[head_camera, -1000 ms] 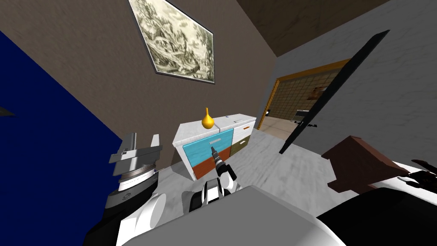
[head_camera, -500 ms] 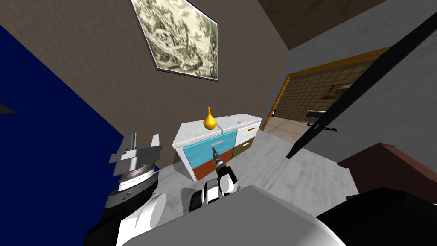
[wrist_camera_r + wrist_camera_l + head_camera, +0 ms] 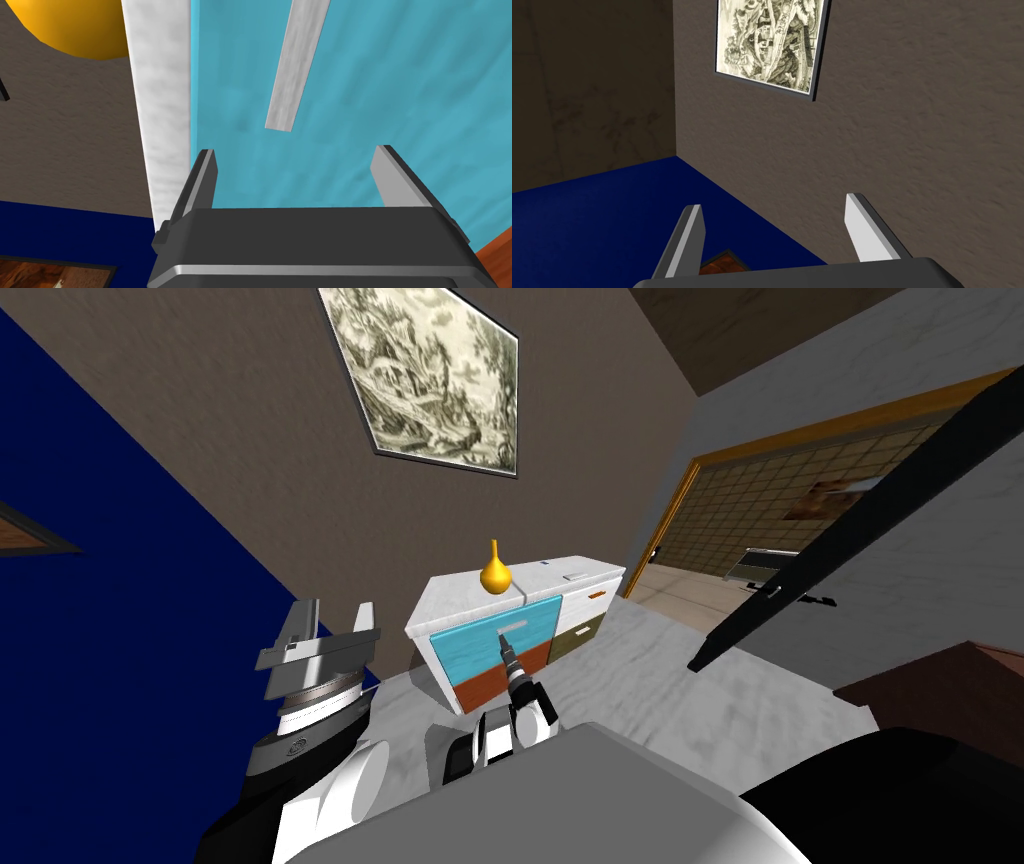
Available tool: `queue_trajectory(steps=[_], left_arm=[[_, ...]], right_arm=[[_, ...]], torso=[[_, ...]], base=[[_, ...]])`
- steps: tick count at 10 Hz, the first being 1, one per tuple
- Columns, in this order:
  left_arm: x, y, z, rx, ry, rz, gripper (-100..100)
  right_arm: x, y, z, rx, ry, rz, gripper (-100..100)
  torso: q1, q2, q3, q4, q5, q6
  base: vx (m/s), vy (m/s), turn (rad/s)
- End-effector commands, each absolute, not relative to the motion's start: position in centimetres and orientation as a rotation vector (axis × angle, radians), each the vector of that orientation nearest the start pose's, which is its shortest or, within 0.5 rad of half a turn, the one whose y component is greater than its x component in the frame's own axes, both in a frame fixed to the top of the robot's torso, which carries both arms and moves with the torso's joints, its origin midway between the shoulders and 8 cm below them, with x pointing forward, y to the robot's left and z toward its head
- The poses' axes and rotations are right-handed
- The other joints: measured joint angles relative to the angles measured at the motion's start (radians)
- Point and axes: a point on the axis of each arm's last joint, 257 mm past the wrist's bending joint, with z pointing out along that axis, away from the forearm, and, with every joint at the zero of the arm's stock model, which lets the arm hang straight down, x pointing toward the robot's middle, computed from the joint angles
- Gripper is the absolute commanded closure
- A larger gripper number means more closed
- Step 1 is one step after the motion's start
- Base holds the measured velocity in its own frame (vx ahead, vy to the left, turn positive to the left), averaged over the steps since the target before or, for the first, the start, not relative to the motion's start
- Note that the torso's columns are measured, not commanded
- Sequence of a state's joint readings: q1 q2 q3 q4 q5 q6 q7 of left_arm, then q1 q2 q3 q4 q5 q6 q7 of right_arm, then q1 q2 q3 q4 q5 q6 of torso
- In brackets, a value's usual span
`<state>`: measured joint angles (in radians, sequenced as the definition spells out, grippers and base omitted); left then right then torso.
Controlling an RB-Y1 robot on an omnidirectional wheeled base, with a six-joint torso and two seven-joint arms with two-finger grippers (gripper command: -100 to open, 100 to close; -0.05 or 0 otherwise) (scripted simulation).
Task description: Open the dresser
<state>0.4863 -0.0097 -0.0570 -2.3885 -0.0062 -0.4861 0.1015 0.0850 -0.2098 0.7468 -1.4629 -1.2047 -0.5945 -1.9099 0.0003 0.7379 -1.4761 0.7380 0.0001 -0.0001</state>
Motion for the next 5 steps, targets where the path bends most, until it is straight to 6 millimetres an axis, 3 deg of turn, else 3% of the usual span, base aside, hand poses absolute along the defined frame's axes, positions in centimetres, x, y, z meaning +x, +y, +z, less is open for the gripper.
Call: queue_trajectory(steps=[1, 5], left_arm=[[32.48, 25.64, 7.31, -0.616, 0.507, -1.479, 0], [32.48, 25.64, 7.31, -0.616, 0.507, -1.479, 0]], right_arm=[[42.90, -6.53, -30.44, -1.410, 0.957, -1.242, -100], [42.20, -7.04, -30.38, -1.374, 0.950, -1.260, -100]], torso=[[0.000, 0.000, 0.000, 0.000, 0.000, 0.000], [0.000, 0.000, 0.000, 0.000, 0.000, 0.000]], base=[[0.057, -0.028, 0.117], [0.058, -0.027, 0.089]])
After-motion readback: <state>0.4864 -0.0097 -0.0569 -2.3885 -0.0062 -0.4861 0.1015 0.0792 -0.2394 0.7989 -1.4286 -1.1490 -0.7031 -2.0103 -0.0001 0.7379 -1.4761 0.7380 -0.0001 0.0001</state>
